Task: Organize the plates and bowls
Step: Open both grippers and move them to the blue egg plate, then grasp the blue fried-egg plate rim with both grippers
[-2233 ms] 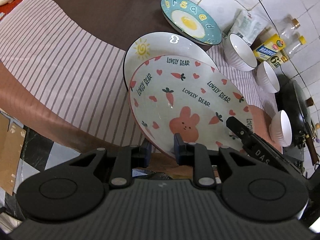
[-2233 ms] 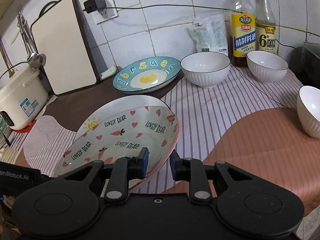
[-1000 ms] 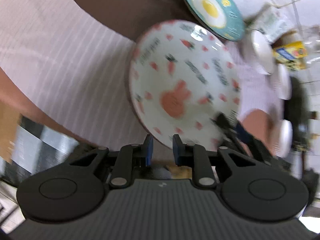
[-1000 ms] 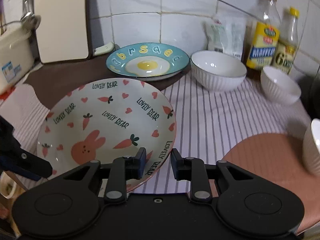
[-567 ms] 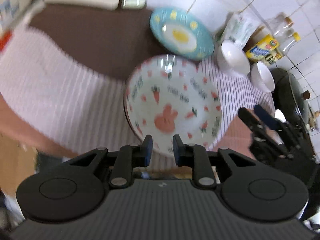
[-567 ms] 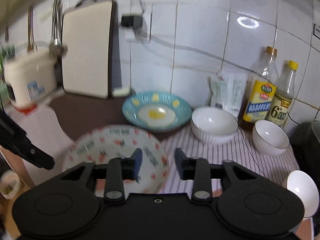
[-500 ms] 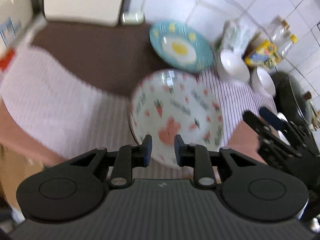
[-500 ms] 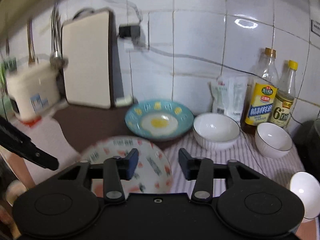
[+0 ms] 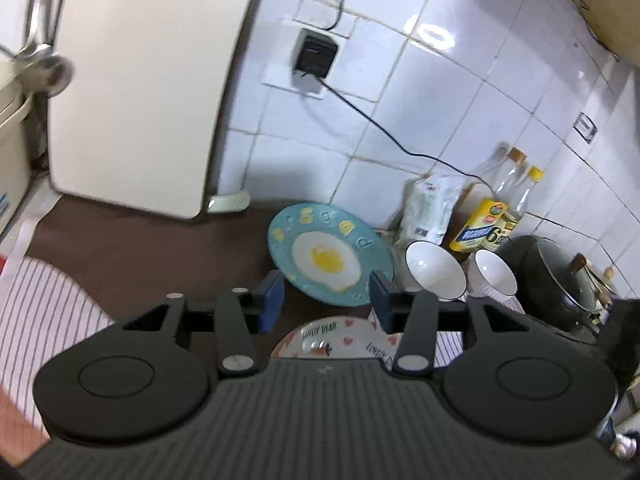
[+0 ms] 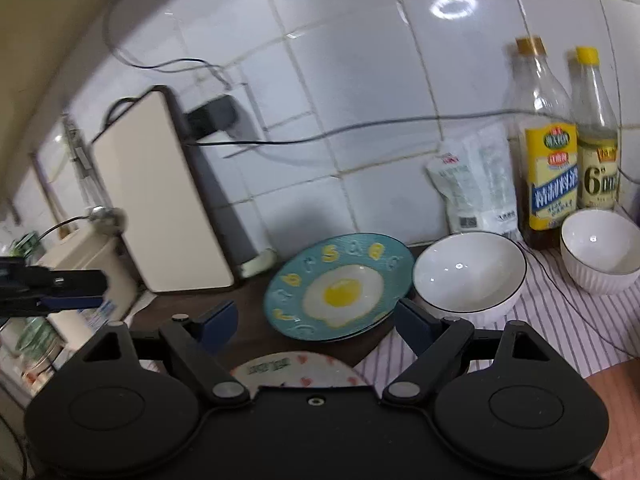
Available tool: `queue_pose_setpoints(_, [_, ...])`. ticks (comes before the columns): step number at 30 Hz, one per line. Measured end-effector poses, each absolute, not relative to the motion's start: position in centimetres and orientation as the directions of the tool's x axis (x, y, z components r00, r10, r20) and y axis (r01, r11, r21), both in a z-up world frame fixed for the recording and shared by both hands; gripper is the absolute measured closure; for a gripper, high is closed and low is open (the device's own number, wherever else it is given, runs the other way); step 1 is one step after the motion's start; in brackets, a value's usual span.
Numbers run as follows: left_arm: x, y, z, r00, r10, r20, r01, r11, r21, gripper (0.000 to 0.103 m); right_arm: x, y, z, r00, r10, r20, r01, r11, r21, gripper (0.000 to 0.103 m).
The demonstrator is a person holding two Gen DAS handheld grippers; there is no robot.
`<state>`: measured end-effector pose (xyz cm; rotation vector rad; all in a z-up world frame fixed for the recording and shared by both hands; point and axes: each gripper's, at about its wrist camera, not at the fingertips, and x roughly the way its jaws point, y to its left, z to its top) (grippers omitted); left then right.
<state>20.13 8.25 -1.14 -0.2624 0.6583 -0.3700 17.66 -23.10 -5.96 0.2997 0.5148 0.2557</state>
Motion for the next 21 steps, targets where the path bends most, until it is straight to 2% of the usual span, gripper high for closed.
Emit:
queue_pose_setpoints(4, [22.4,7.2,-3.2,0.742,-0.396,-0.540,0.269,0.915,-0.301,0.037,20.8,-23.5,-8.3,0.809,0.327,-0.488,-0.120,0.906,0.407,0.015])
queue_pose_setpoints(8, [25.4,7.1,-6.1,0.747,-0.365,-0.556,0.261,0.930,-0.260,0.029,23.7,-24.1,-10.8,0.770,0.346,-0.536,-0.041,0.865,0.499,0.015])
queue_pose_setpoints(11, [28.1,6.8,-8.5,0.732,-0.347,-0.586,0.251,0.938,-0.241,0.029,25.8,-24.6,-12.7,0.742,0.371,-0.559,0.030,0.815,0.579,0.015])
queue_pose_setpoints(15, [31.8,7.4,-11.7,0.696,-0.383,-0.607,0.195,0.915,-0.353,0.029,27.7,-25.0,-14.4,0.730,0.378,-0.569,0.107,0.760,0.641,0.015])
queue_pose_setpoints(21, [35.9,6.4,-14.3,0.672,-0.356,-0.649,0.194,0.931,-0.310,0.029,29.4,-24.4,-15.6,0.716,0.349,-0.604,0.163,0.758,0.631,0.016])
